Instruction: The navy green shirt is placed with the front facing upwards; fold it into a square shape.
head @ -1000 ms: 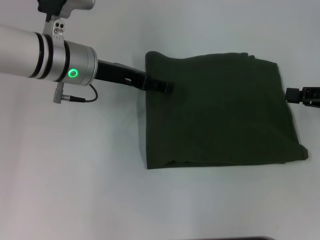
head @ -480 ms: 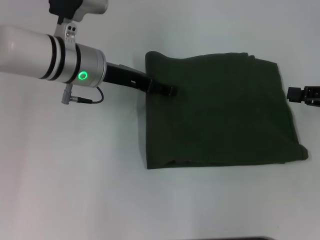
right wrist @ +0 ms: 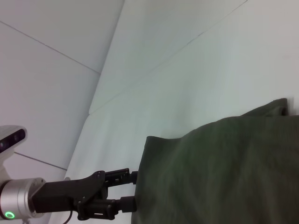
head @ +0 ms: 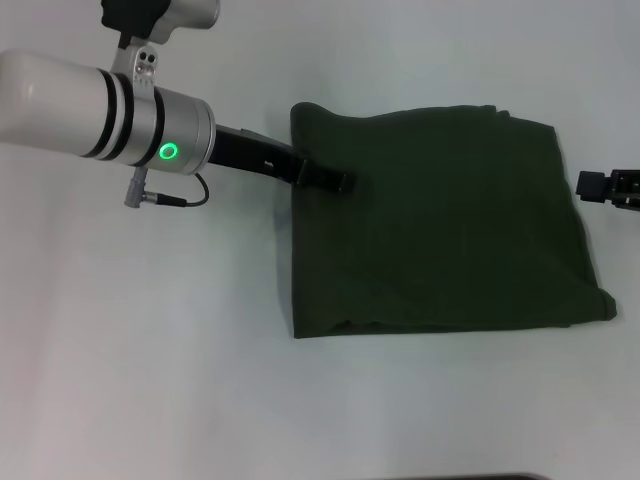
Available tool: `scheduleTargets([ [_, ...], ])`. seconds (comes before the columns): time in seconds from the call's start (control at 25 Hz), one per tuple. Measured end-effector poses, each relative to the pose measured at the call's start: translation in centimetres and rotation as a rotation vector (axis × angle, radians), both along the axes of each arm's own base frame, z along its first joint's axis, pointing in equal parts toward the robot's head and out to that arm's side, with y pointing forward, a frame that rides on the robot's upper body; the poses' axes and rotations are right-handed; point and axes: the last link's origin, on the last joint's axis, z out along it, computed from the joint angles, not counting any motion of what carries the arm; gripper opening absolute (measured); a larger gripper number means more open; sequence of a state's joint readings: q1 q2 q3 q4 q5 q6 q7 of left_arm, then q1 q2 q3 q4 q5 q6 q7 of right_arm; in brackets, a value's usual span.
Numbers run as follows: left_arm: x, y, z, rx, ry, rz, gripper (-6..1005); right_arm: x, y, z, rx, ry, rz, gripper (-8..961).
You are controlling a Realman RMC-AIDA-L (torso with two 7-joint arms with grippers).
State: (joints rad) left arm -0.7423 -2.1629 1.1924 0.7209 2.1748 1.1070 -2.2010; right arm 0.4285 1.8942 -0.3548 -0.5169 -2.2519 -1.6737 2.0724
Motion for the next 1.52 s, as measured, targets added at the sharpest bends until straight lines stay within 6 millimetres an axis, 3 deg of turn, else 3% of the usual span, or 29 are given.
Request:
scheduleTargets([
  [0.32, -0.03, -0.01, -0.34, 0.003, 0.021, -0.016, 798, 0.11, -0.04, 0.22, 0.013, 0.006, -0.006, 268],
  [0.8, -0.21, -0.20, -0.47, -0.003, 0.027, -0.018, 430, 0.14, -0.15, 0.27, 0.012, 0.008, -0.006, 267],
  [0.92, -0.23, -0.18, -0.47, -0.001, 0.028, -0.018, 163, 0.17, -0.22, 0.21, 0.011, 0.008, -0.007, 267],
  [1.12, -0.25, -0.19, -0.47, -0.001, 0.028, -0.017, 91, 0.21, -0.29, 0.17, 0.011, 0.009, -0.009, 267],
  [1.52, -0.35, 0.03, -0.01, 0.007, 0.030, -0.019, 84, 0.22, -0.26, 0.03, 0.014, 0.008, -0.011, 268],
])
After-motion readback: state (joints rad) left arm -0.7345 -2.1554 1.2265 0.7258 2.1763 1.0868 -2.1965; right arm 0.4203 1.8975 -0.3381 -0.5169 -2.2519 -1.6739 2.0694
